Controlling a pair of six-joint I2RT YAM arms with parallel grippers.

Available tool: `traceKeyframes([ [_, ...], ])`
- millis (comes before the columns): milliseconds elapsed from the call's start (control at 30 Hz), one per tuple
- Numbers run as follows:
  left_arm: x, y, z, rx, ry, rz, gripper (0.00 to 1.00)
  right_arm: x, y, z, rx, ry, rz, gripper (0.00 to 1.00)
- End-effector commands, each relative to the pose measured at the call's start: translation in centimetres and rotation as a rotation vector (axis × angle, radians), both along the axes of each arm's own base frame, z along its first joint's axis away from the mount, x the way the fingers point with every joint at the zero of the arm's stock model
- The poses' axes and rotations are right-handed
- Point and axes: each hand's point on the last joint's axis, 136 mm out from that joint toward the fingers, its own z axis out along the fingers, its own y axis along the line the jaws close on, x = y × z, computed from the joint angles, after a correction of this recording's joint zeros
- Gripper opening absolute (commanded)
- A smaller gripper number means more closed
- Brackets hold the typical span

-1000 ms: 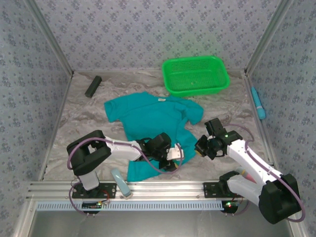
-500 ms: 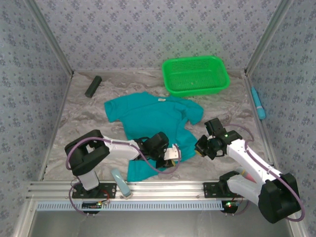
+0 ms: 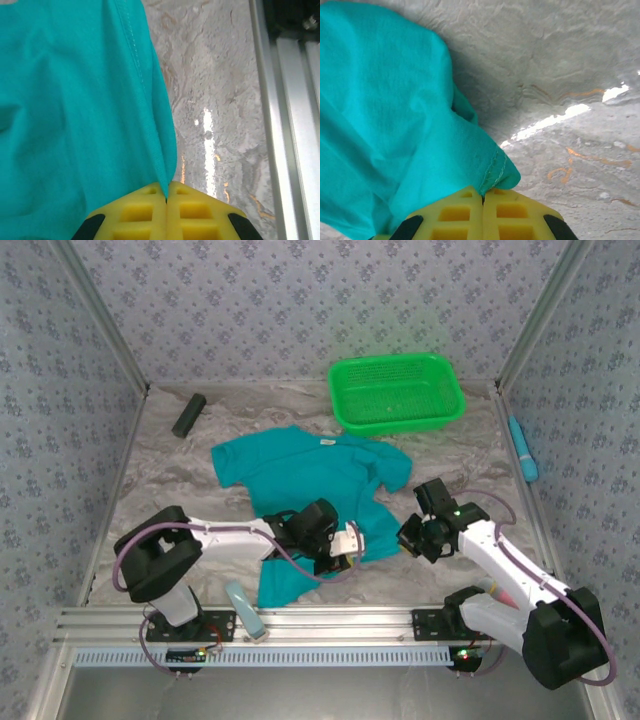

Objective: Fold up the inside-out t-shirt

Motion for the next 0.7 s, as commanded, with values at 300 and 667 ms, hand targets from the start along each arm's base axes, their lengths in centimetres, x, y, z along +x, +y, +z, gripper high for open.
traceKeyframes([
  [300, 2.7, -2.3, 2.9, -0.105, 0.413, 0.244, 0.03, 3.6, 0.0, 1.0, -0.228, -0.196, 0.181, 0.08],
  [667, 5.2, -1.8, 2.2, -0.175, 0.637, 0.399, 0.07, 0.8, 3.0, 2.5, -0.115, -0.247, 0.286, 0.54],
])
